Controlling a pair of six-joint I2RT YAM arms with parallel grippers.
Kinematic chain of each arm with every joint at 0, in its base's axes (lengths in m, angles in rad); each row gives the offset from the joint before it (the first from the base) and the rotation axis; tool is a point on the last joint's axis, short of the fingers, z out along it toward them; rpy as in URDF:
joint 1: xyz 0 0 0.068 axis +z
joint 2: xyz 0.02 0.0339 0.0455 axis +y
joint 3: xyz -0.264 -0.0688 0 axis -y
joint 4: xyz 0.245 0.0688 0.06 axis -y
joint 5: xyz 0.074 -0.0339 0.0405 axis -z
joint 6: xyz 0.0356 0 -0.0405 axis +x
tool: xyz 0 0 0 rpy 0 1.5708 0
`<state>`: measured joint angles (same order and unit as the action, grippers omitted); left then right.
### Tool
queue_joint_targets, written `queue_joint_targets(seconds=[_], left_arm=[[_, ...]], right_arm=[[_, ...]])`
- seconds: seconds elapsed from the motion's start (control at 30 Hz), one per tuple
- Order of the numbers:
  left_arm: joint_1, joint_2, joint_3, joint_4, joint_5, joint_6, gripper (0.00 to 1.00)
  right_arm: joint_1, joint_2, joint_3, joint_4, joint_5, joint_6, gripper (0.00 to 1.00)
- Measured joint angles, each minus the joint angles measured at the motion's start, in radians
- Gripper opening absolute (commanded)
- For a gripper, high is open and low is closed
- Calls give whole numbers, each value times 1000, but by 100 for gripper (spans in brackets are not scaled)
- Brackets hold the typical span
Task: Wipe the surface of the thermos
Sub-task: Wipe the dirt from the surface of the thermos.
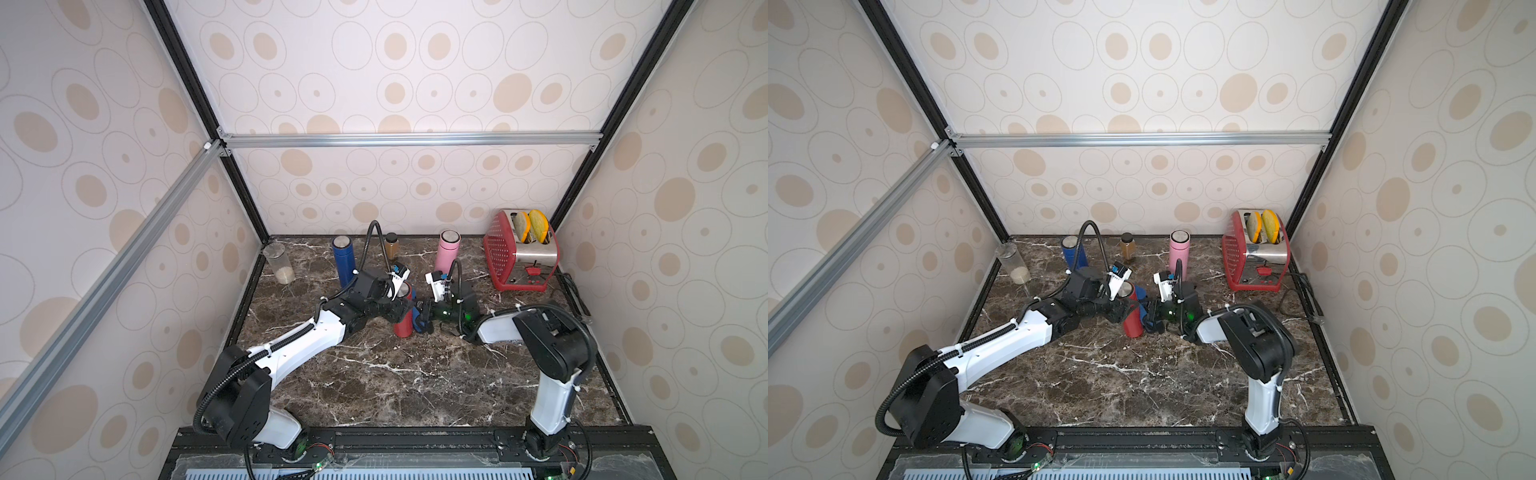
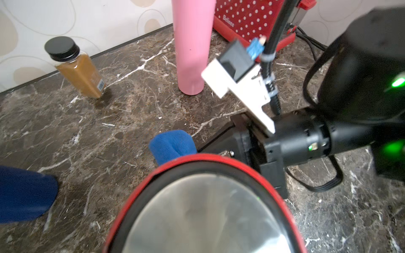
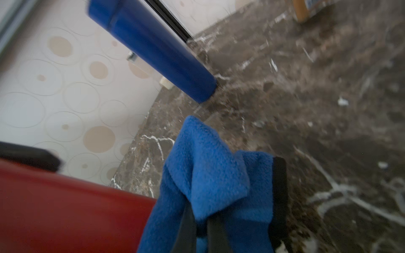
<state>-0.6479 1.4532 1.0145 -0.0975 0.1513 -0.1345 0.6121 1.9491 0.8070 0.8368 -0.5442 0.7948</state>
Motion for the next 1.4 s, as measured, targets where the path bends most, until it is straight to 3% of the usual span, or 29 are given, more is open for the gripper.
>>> queue_joint_targets(seconds=[0.1,0.23,0.63,0.83,1.17,1.4], left_arm=[[-8,0,0,0,-40,-36,0],[-28,-1,1,-1,-99,-67,0],[-50,-10,-18,16,-208,-139,0],[-57,-10,-24,29,-228,-151,0],[-57,-8,-24,32,-269,-166,0],[-57,25,30,-12,-277,-165,0]], right_arm=[[6,75,0,33,-2,19,0],[14,58,0,31,0,25,0],[45,-329,30,-191,71,-55,0],[46,-285,26,-196,76,-71,0],[63,-23,-34,-124,69,-54,0],[79,-126,-98,-185,60,-96,0]])
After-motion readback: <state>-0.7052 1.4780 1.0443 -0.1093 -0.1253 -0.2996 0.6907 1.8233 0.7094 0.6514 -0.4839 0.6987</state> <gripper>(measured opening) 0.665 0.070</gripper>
